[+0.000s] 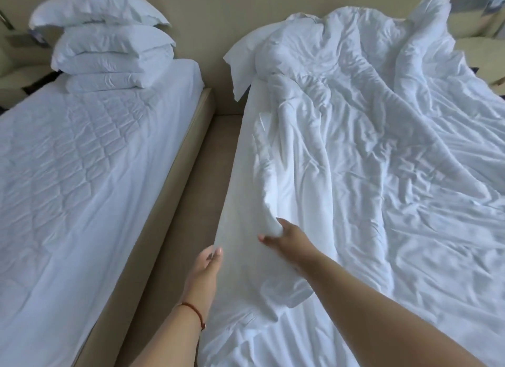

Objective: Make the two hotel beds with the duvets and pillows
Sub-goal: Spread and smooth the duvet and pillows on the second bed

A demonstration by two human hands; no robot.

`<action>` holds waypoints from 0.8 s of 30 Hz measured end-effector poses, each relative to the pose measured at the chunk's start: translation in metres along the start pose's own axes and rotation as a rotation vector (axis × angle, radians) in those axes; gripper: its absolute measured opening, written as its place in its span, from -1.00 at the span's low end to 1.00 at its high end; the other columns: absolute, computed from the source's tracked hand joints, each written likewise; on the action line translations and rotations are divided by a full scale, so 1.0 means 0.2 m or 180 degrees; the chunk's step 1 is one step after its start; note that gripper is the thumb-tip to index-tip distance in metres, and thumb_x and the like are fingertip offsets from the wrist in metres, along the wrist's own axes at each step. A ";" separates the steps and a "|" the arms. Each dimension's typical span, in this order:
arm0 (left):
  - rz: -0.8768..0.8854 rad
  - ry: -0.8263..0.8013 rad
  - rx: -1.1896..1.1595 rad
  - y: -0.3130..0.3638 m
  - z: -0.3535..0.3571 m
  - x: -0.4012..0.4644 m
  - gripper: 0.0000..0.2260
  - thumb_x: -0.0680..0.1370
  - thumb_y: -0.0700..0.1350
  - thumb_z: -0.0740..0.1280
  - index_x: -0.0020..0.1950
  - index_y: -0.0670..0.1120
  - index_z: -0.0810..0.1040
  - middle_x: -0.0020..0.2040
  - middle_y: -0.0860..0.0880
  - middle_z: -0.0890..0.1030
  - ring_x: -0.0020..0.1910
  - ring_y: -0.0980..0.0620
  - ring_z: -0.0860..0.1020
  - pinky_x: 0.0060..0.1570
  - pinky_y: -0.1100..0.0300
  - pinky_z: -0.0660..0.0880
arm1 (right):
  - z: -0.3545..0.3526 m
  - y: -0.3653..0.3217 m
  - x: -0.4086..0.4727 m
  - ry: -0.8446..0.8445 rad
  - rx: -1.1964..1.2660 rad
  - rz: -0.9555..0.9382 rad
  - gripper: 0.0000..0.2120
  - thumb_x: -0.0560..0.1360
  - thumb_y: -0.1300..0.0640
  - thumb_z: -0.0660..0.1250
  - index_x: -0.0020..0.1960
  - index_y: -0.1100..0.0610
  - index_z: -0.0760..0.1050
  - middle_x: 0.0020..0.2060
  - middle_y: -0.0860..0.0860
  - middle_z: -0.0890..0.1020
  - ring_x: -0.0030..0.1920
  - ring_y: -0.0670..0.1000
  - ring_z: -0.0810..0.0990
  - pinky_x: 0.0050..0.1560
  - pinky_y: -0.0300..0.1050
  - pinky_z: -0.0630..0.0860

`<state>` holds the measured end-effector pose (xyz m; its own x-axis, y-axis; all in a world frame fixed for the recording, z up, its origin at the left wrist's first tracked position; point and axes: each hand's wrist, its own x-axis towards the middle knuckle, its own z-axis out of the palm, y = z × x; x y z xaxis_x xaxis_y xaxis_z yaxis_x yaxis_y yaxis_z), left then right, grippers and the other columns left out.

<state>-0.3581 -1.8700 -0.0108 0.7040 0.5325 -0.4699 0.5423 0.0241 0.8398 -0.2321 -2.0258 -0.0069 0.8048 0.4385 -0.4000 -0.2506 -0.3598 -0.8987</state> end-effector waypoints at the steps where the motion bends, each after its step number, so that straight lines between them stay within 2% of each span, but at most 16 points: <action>1: -0.0045 -0.0184 -0.0286 0.08 -0.04 0.03 -0.48 0.53 0.27 0.19 0.40 0.02 0.39 0.24 0.01 0.54 0.23 0.02 0.51 0.24 0.04 0.44 | 0.08 -0.07 -0.04 -0.0197 0.0038 -0.0137 -0.68 0.39 0.06 0.47 0.12 0.06 0.55 -0.10 0.02 0.68 -0.13 0.01 0.67 0.00 -0.03 0.63; 4: -0.0338 -0.0570 -0.0776 0.32 -0.21 0.11 -0.46 0.45 0.34 0.26 0.21 -0.04 0.54 0.09 -0.11 0.64 0.11 -0.09 0.62 0.06 0.02 0.56 | 0.36 -0.24 -0.16 -0.0772 0.0050 -0.0420 -0.83 0.43 0.13 0.41 0.02 0.03 0.60 -0.11 0.01 0.68 -0.07 -0.01 0.66 0.06 -0.13 0.58; 5: -0.0408 -0.0593 -0.0748 0.38 -0.28 0.14 -0.47 0.43 0.34 0.31 0.15 -0.05 0.56 0.07 -0.13 0.64 0.08 -0.10 0.62 0.06 0.03 0.55 | 0.46 -0.30 -0.19 -0.0872 0.0019 -0.0434 -0.83 0.41 0.09 0.40 0.01 0.04 0.60 -0.09 0.04 0.68 -0.06 0.02 0.66 0.06 -0.11 0.57; 7: -0.0566 -0.0615 -0.0528 0.43 -0.47 0.21 -0.40 0.34 0.35 0.43 0.16 -0.06 0.54 0.09 -0.14 0.63 0.09 -0.12 0.61 0.17 0.00 0.52 | 0.65 -0.40 -0.24 -0.1032 0.0032 -0.0396 -0.78 0.39 0.03 0.39 0.00 0.09 0.59 -0.10 0.11 0.66 -0.10 0.05 0.64 0.06 -0.04 0.55; 9: -0.0749 -0.0853 -0.0430 0.46 -0.68 0.25 -0.37 0.31 0.26 0.50 0.20 -0.14 0.55 0.10 -0.20 0.65 0.11 -0.19 0.62 0.25 -0.06 0.48 | 0.85 -0.49 -0.27 -0.1113 0.0100 -0.0296 -0.75 0.41 0.06 0.39 0.03 0.16 0.58 -0.17 0.09 0.62 -0.14 0.01 0.60 0.03 -0.06 0.53; 12: -0.0708 -0.1134 -0.0050 0.45 -1.03 0.32 -0.39 0.26 0.03 0.57 0.22 -0.22 0.58 0.05 -0.26 0.67 0.11 -0.26 0.61 0.27 -0.14 0.47 | 1.15 -0.61 -0.33 -0.1101 0.0326 -0.0080 -0.73 0.43 0.12 0.42 0.10 0.17 0.60 -0.15 0.02 0.61 -0.14 -0.01 0.58 0.00 -0.15 0.51; 13: -0.0636 -0.1102 0.0084 0.45 -1.13 0.35 -0.41 0.26 0.00 0.57 0.21 -0.22 0.58 0.04 -0.26 0.67 0.08 -0.27 0.62 0.24 -0.16 0.48 | 1.25 -0.65 -0.34 -0.1060 0.0418 -0.0025 -0.74 0.43 0.14 0.42 0.11 0.15 0.60 -0.14 0.02 0.61 -0.14 -0.01 0.58 -0.02 -0.17 0.51; 16: -0.0560 -0.1036 0.0031 0.39 -1.40 0.38 -0.69 0.47 -0.09 0.46 0.14 -0.22 0.58 0.01 -0.25 0.67 0.01 -0.23 0.63 0.14 -0.11 0.53 | 1.52 -0.73 -0.35 -0.0965 0.0594 0.0127 -0.76 0.44 0.17 0.40 0.10 0.10 0.61 -0.12 0.04 0.62 -0.12 0.00 0.59 -0.03 -0.17 0.52; 18: -0.0561 -0.0990 -0.0003 0.34 -1.52 0.42 -0.79 0.53 -0.12 0.39 0.09 -0.22 0.57 0.00 -0.25 0.66 -0.01 -0.22 0.63 0.11 -0.09 0.54 | 1.66 -0.76 -0.36 -0.0899 0.0667 0.0227 -0.76 0.44 0.17 0.39 0.11 0.11 0.61 -0.12 0.06 0.61 -0.11 0.03 0.59 -0.02 -0.12 0.52; 20: -0.0506 -0.1017 -0.0061 0.30 -1.60 0.46 -0.82 0.55 -0.15 0.38 0.08 -0.23 0.56 -0.01 -0.25 0.66 -0.03 -0.21 0.63 0.07 -0.07 0.55 | 1.77 -0.78 -0.36 -0.0855 0.0732 0.0320 -0.75 0.43 0.16 0.39 0.10 0.11 0.60 -0.13 0.08 0.61 -0.10 0.06 0.58 -0.01 -0.07 0.52; 24: -0.0545 -0.0936 -0.0040 0.20 -1.73 0.54 -0.77 0.55 -0.16 0.38 0.15 -0.26 0.55 0.03 -0.27 0.65 0.02 -0.25 0.62 0.15 -0.12 0.53 | 1.93 -0.78 -0.33 -0.0889 0.0805 0.0515 -0.76 0.43 0.14 0.40 0.09 0.12 0.59 -0.13 0.09 0.59 -0.10 0.07 0.57 0.01 -0.06 0.50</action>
<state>-0.4194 -1.5189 0.0667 0.7063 0.2530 -0.6612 0.6598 0.1034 0.7443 -0.4530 -1.6804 0.0910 0.5758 0.6121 -0.5420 -0.5144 -0.2440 -0.8221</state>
